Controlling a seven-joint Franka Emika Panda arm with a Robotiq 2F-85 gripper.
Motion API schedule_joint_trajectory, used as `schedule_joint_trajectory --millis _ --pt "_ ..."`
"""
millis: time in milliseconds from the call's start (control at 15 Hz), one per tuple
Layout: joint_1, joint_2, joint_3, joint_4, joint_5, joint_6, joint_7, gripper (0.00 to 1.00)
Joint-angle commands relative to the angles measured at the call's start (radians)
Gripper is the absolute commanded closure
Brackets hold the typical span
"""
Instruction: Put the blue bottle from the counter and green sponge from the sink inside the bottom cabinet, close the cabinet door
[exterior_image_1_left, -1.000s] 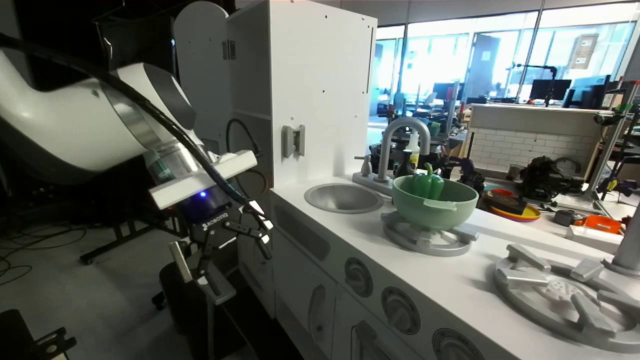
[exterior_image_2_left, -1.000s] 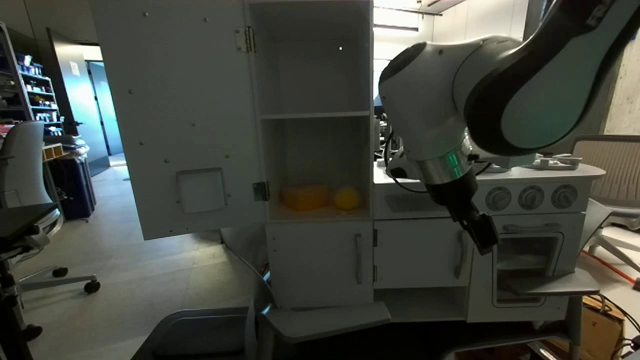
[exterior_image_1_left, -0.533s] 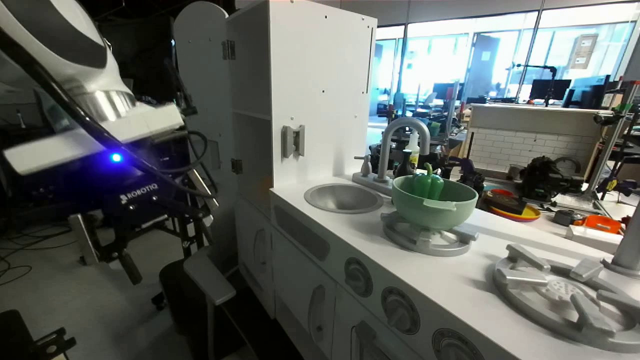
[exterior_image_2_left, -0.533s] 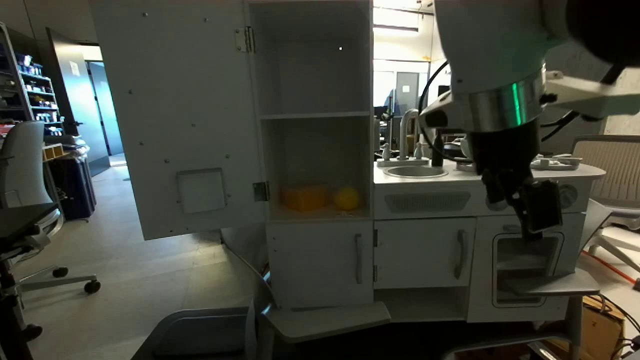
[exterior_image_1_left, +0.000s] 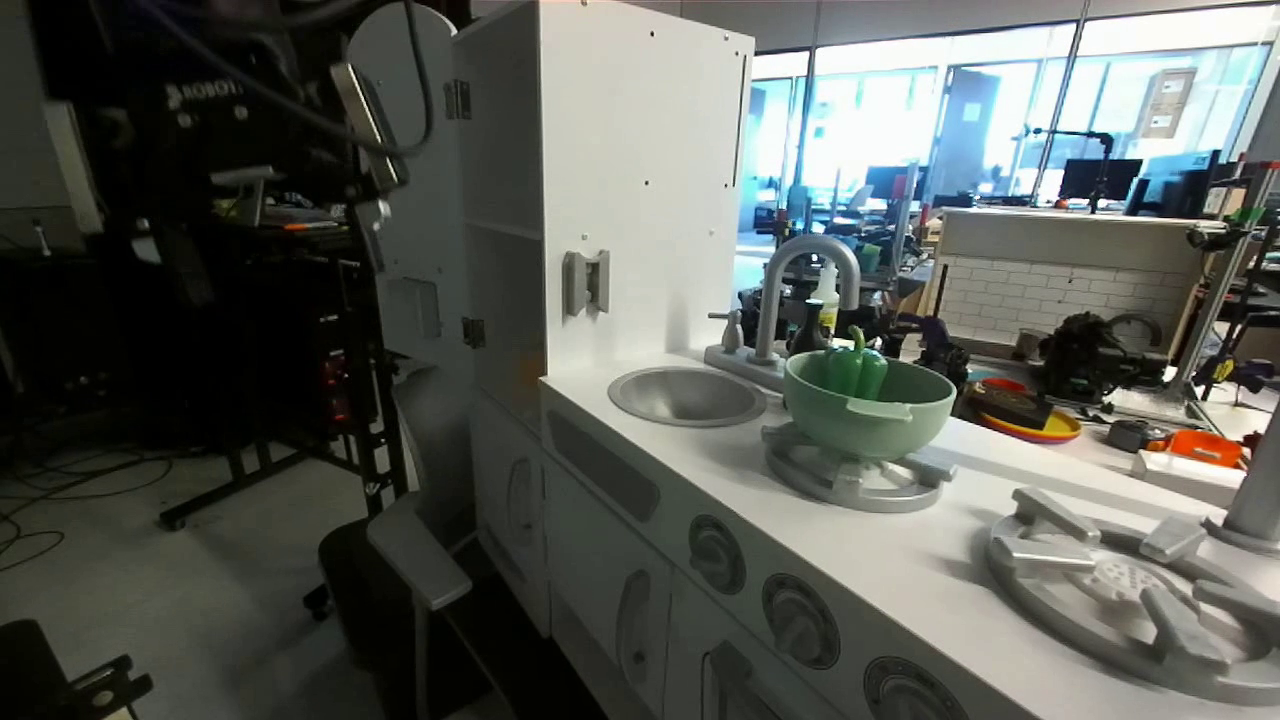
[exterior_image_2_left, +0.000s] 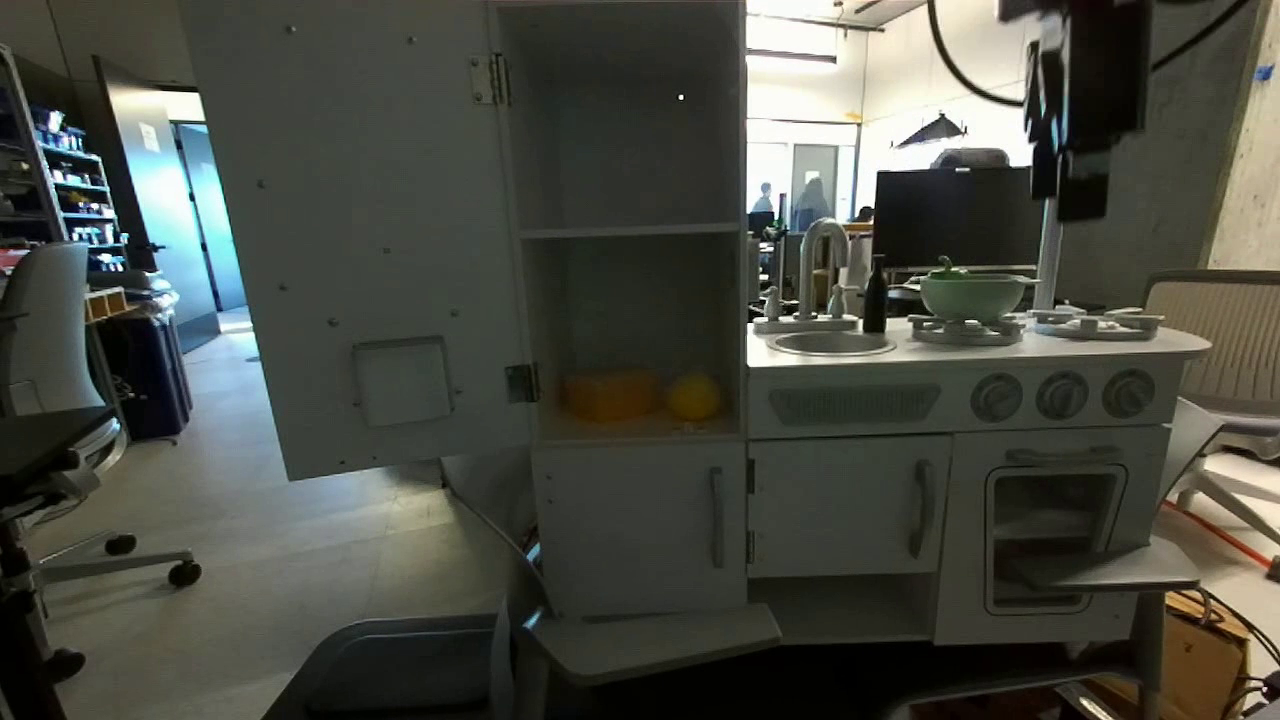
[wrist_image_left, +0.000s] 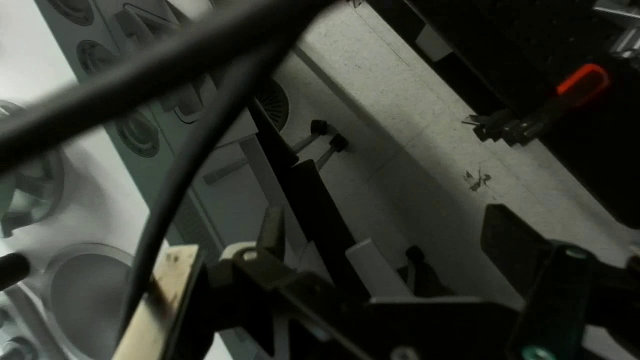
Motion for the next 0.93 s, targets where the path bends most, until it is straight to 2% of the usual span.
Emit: schedule_joint_trajectory --millis 0,133,400,600,867 --pt "0.028 -0.102 -0.034 0.117 0.12 -0.224 -0.059 0.0" --pt "0.042 -0.153 -0.037 0.167 0.158 -0.338 -0.06 0.0" --pt "0.07 -0.256 -0.029 0.166 0.213 -0.518 -0.004 0.0" --pt "0.076 -0.328 -0.037 0.122 0.239 -0.593 0.055 0.0" --pt "0.065 -0.397 -0.058 0.054 0.263 -0.604 0.121 0.0"
